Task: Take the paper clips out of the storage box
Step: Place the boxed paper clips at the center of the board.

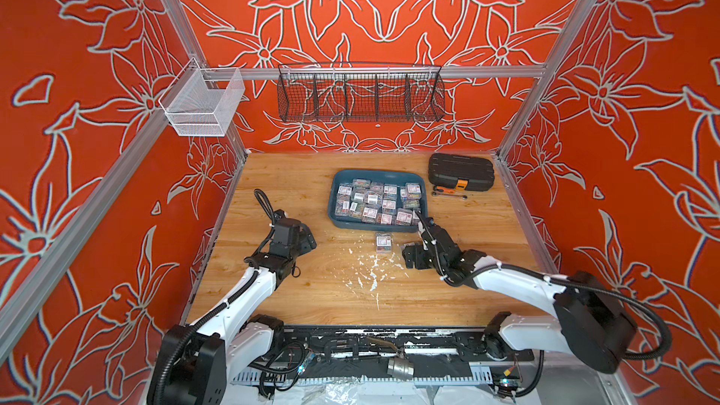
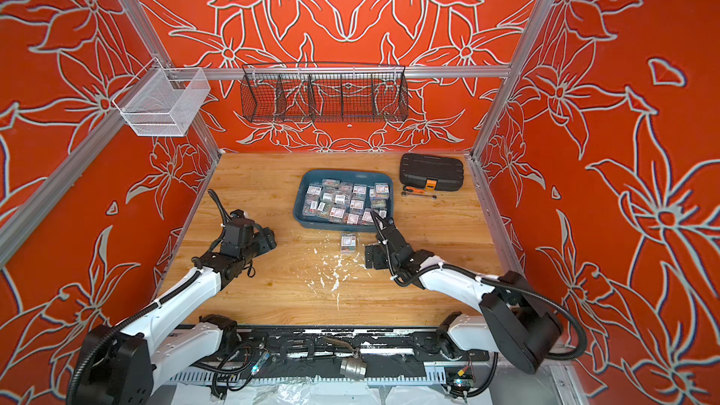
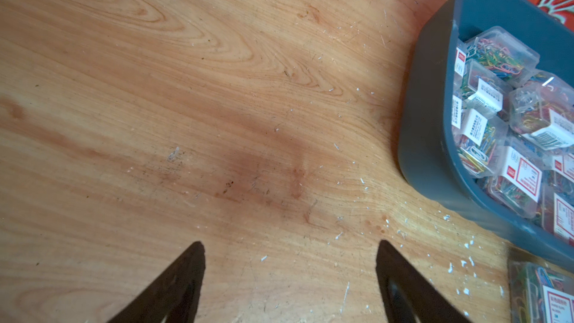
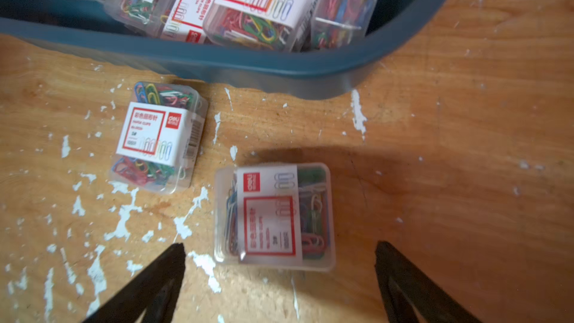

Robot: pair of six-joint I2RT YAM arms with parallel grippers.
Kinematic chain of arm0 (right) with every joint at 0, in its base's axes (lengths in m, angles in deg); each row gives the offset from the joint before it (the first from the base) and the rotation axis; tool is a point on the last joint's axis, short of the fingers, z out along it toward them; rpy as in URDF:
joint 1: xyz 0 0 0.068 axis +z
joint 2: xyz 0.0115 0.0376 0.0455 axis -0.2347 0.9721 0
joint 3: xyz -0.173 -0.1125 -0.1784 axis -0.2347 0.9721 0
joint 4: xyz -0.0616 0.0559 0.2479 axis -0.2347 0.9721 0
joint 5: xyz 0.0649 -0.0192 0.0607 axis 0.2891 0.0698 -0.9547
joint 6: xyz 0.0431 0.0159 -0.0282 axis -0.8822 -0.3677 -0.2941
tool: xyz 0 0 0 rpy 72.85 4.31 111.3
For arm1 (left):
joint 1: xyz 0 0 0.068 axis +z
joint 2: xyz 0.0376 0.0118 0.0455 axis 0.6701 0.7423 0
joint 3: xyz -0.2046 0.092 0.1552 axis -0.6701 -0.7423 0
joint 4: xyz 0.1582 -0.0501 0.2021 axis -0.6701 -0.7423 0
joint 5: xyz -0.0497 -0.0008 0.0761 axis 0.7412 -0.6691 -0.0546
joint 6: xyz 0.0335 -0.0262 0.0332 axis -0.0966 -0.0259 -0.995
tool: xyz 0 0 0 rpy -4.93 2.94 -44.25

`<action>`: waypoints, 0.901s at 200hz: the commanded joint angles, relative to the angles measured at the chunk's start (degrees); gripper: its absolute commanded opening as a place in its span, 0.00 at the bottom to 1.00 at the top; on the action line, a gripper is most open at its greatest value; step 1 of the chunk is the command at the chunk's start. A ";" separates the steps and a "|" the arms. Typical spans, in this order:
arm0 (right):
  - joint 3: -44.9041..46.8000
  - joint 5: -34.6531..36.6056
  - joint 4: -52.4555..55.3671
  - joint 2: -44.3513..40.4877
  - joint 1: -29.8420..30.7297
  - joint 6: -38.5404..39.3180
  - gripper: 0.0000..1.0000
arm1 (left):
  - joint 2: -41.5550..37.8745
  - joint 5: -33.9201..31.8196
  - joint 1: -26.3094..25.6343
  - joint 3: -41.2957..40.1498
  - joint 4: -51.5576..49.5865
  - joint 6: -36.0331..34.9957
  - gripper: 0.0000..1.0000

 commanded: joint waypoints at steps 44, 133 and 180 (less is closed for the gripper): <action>8.46 -2.00 -4.24 -8.60 4.05 -19.13 0.83 | -1.41 0.65 -0.29 -0.63 1.68 -0.22 0.84; -4.70 1.05 -2.01 8.62 5.30 -15.71 0.83 | -1.81 0.48 -0.29 -0.87 1.42 -0.05 0.84; -12.19 5.29 2.58 15.99 5.32 -12.55 0.83 | -1.91 0.22 -0.28 -0.85 1.15 0.07 0.84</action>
